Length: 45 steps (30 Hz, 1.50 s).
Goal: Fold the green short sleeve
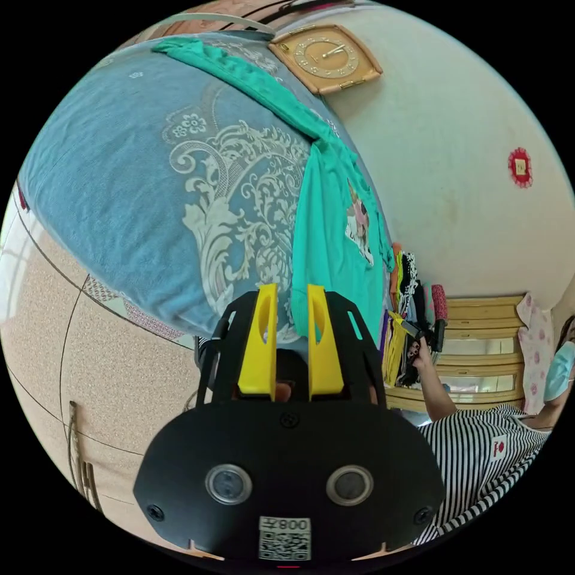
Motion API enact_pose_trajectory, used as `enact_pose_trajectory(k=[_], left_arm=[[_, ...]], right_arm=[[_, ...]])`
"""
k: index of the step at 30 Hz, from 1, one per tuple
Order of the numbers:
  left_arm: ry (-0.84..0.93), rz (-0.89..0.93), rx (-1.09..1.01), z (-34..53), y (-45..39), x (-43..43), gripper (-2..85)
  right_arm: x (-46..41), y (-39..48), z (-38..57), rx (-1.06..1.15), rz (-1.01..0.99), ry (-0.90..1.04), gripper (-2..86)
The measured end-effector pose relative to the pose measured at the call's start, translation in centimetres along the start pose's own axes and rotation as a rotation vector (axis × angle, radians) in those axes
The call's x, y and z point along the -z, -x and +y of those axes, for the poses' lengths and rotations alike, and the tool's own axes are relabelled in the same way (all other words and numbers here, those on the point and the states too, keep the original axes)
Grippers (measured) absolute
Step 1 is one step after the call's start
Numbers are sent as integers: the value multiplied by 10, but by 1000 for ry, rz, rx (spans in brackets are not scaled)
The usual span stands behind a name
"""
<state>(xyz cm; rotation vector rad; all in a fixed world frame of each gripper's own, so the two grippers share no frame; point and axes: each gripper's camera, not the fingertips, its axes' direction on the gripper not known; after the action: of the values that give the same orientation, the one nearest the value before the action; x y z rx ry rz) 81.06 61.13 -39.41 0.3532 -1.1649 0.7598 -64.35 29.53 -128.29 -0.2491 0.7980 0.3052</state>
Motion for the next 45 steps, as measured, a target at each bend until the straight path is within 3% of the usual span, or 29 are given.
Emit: enact_pose_trajectory(k=[11, 15, 26, 36, 45], left_arm=[[131, -164, -78, 18, -1, -56, 60], [177, -144, -85, 25, 3, -67, 31], [105, -78, -96, 56, 18, -35, 13], [55, -42, -100, 95, 37, 4, 10], [71, -70, -22, 97, 58, -16, 15]], right_arm=[[-107, -57, 112, -140, -55, 96, 57], [-126, -71, 136, -194, -62, 67, 45], [-129, -107, 200, -143, -200, 76, 5], [-133, -97, 275, -55, -203, 114, 2], [-184, -112, 299, -121, -186, 142, 3]])
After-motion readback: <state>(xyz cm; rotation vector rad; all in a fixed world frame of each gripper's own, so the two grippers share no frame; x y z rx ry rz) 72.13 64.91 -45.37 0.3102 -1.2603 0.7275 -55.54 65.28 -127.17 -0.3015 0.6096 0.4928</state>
